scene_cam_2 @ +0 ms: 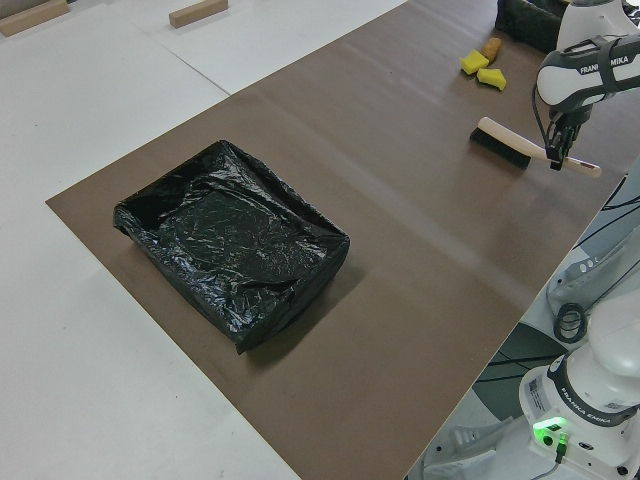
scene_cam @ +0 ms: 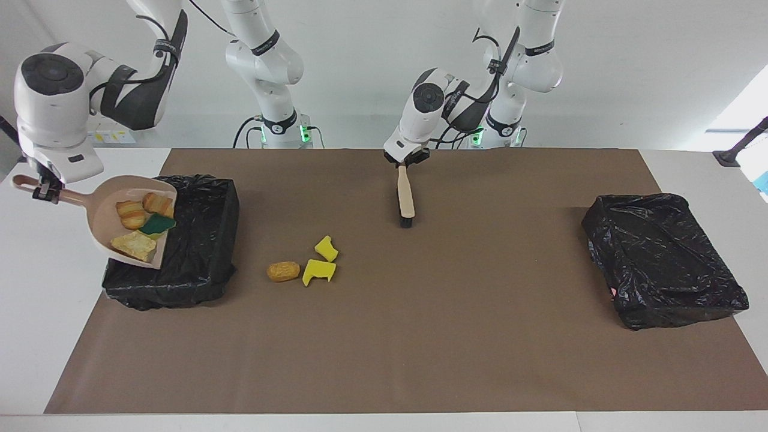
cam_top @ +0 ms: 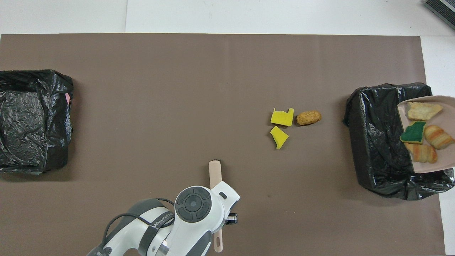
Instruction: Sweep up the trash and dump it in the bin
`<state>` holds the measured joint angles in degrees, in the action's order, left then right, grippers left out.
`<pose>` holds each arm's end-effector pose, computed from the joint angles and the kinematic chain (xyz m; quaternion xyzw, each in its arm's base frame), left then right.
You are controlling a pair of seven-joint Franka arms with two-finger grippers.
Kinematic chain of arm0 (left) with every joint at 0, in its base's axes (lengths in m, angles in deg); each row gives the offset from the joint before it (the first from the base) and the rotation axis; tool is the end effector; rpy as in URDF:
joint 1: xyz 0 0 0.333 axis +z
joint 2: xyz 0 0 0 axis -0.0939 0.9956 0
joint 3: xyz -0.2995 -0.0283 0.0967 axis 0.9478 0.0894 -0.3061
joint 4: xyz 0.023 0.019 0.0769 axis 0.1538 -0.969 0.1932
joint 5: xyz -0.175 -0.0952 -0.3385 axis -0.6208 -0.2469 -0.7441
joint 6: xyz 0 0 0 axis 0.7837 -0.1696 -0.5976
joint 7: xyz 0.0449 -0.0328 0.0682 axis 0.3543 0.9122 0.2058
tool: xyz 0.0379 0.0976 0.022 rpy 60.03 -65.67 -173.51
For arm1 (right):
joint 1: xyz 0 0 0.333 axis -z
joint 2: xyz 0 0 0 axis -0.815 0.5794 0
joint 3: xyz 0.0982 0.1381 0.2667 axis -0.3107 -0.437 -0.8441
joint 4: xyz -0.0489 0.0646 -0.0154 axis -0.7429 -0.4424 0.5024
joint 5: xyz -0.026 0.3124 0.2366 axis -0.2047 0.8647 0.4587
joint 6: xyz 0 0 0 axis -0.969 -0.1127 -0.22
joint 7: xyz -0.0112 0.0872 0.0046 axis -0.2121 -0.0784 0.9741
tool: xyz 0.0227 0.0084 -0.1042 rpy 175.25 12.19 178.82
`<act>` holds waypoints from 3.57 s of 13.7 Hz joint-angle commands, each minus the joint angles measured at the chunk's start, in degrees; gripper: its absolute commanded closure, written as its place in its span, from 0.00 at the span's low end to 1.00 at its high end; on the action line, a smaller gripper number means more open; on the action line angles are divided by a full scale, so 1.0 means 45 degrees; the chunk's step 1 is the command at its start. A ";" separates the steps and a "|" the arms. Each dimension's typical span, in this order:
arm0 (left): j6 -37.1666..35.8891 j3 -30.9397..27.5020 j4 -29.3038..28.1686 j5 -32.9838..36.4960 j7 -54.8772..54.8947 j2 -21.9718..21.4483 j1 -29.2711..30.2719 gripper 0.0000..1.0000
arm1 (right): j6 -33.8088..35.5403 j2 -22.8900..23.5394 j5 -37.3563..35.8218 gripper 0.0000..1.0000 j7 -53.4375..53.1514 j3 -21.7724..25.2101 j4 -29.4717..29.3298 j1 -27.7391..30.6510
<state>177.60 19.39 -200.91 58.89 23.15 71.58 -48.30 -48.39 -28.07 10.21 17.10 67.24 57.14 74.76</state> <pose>0.3002 -0.3875 0.3325 0.9868 -0.0109 -0.1516 0.0554 0.5599 -0.2224 0.5255 0.6394 0.7022 -0.2357 0.2060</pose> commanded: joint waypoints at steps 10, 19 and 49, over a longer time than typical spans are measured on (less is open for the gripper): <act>-0.1264 -0.0203 0.1384 0.0916 -0.0191 -0.0766 0.3301 0.00 | 0.2481 -0.1827 -0.0090 1.00 -0.1393 -0.0692 -0.0122 -0.0302; -0.2591 -0.0203 0.2401 0.3122 0.5505 -0.1138 0.8105 0.00 | 0.4419 -0.2217 0.5554 1.00 -1.0073 -0.3481 0.0169 -0.0321; -0.8394 -0.0671 0.8612 0.3965 0.8502 -0.1333 0.9887 0.00 | -0.0505 0.5914 0.5637 0.00 -3.1905 -0.3856 -0.4328 -0.8485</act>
<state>139.55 16.18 -162.30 77.08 61.09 66.04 -4.11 -51.66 3.43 35.77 -125.81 50.72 33.04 35.55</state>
